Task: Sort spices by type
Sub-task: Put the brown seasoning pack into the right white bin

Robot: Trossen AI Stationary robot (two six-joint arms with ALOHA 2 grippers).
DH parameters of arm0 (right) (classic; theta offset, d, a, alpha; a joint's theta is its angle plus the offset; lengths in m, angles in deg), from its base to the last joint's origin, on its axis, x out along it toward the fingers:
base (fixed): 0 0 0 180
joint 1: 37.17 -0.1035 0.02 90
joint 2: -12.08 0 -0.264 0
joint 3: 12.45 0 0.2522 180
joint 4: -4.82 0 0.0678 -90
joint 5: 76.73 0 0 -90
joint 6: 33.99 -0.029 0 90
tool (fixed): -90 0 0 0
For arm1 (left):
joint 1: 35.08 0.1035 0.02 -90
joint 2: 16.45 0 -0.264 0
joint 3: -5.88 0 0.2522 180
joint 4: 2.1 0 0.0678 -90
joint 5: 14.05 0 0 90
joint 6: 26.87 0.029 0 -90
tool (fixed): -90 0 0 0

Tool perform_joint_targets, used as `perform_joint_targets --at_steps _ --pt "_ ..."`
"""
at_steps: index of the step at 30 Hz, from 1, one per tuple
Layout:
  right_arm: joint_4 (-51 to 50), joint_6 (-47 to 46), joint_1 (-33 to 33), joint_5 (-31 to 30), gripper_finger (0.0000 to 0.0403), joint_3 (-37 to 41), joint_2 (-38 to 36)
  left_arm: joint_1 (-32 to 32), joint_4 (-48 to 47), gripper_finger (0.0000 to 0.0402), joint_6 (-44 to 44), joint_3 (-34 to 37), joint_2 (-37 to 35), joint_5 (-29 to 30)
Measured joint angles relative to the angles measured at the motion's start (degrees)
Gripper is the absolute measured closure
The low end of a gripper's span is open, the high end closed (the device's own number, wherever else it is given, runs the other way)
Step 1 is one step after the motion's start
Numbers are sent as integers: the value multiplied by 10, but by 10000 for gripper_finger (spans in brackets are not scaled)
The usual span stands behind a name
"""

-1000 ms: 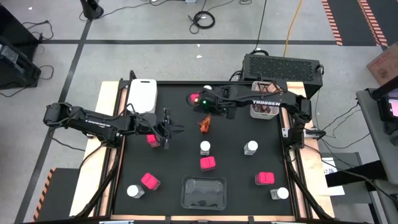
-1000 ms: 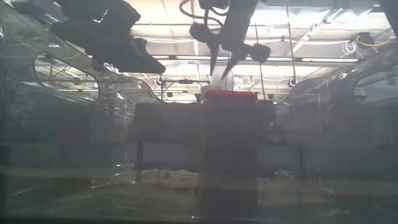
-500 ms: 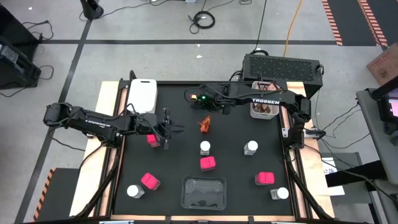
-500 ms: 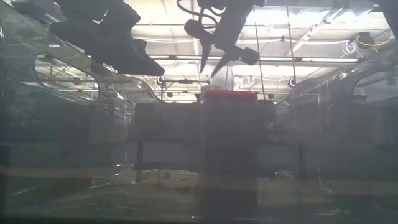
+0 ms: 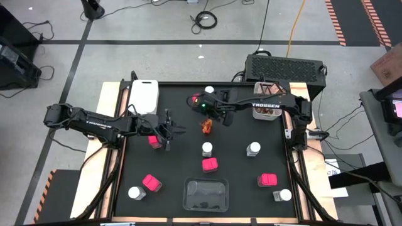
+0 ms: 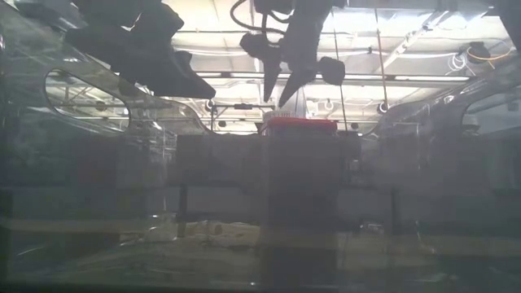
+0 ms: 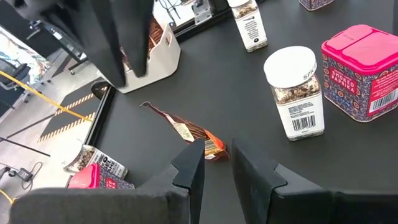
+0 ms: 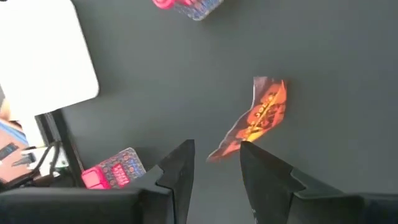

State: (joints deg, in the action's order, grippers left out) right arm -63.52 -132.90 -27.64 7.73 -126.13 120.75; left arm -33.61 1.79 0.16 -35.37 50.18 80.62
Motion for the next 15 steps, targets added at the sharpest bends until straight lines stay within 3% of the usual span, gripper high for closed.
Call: perform_joint_targets --at_steps 7,15 --pt "9 -7 -6 27 277 0 35 0 -2 317 0 0 0 0" --pt "10 -38 -6 11 277 0 39 0 -3 317 0 0 0 -2"
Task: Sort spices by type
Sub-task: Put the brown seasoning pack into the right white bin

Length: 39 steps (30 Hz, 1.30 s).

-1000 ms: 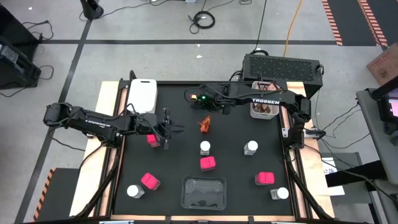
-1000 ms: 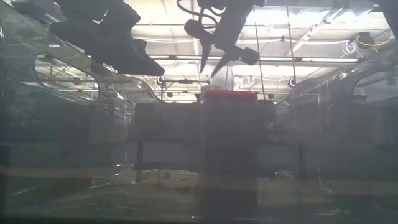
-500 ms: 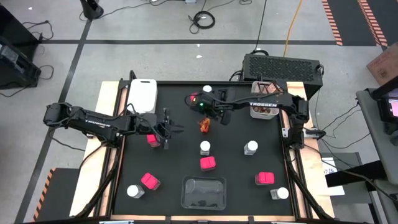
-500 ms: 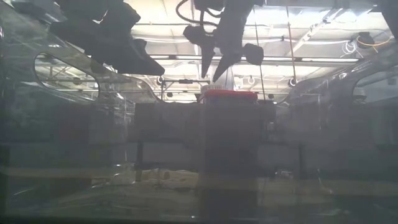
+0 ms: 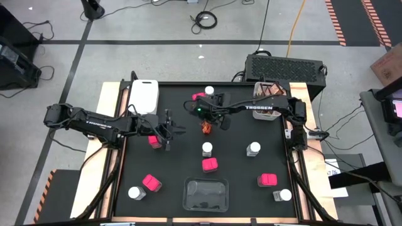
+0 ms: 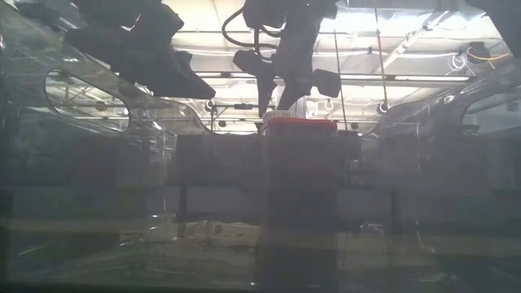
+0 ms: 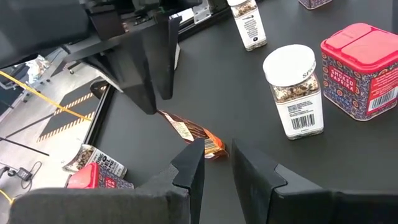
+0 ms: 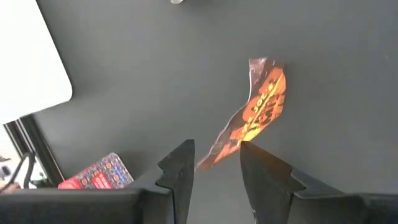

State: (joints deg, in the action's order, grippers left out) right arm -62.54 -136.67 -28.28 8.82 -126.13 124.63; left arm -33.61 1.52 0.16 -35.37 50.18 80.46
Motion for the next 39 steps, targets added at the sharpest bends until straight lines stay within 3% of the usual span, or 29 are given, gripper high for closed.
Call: perform_joint_targets --at_steps 20,39 --pt "-23 -5 11 -36 277 1 0 0 0 317 0 0 0 -3" --pt "-29 47 11 -1 280 1 35 0 -6 317 3 0 0 -3"
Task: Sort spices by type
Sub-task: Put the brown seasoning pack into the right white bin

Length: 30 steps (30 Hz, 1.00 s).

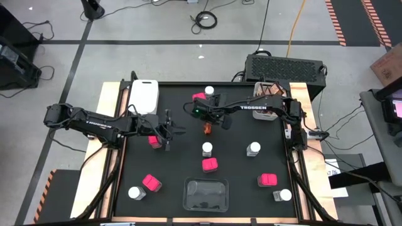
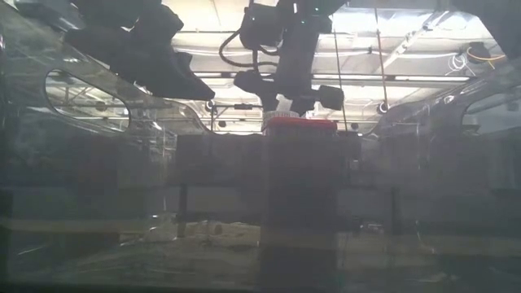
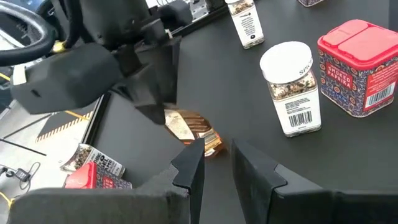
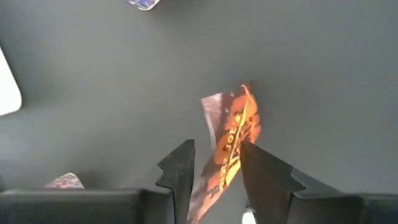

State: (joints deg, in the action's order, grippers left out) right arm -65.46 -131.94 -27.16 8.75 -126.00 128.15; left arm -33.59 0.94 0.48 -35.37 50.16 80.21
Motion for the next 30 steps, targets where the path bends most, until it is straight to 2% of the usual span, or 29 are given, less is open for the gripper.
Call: perform_joint_targets --at_steps 4,11,17,22,27,30 --pt "-8 27 -1 1 306 0 0 0 0 317 0 0 0 0" --pt "-4 154 1 14 395 0 -2 0 1 317 0 0 0 0" --pt "-10 231 10 34 401 0 -19 0 2 317 0 0 0 -1" --pt "-41 294 28 32 402 0 -65 0 3 317 0 0 0 -14" --pt "-150 365 47 3 402 0 -135 0 4 317 0 0 0 -15" --pt "-244 378 56 -35 402 0 -173 0 9 317 0 0 0 -15"
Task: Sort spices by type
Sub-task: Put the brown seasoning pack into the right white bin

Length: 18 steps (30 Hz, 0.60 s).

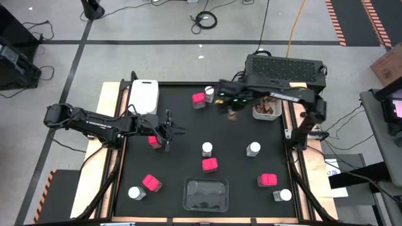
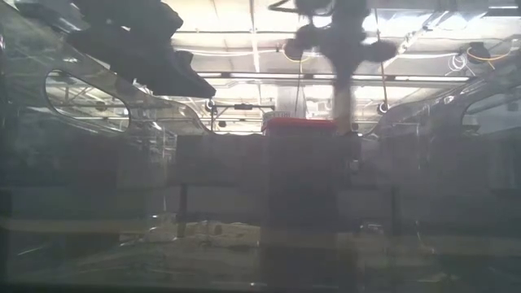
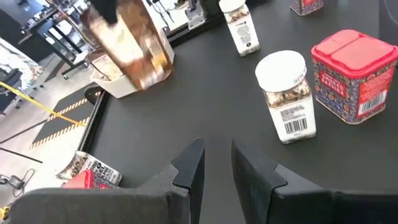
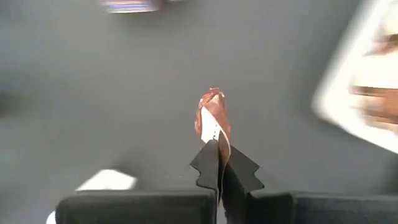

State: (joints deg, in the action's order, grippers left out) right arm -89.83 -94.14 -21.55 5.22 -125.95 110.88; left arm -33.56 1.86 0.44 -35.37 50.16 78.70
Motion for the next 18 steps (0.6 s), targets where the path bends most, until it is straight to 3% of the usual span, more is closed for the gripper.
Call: perform_joint_targets --at_steps 4,8,18 --pt "-83 14 18 -60 403 0 -55 0 9 317 0 0 0 0" --pt "-90 39 45 -125 403 7 -116 0 21 317 -13 0 0 0" --pt "-92 97 153 -155 403 141 -264 0 28 317 -15 0 0 -2"
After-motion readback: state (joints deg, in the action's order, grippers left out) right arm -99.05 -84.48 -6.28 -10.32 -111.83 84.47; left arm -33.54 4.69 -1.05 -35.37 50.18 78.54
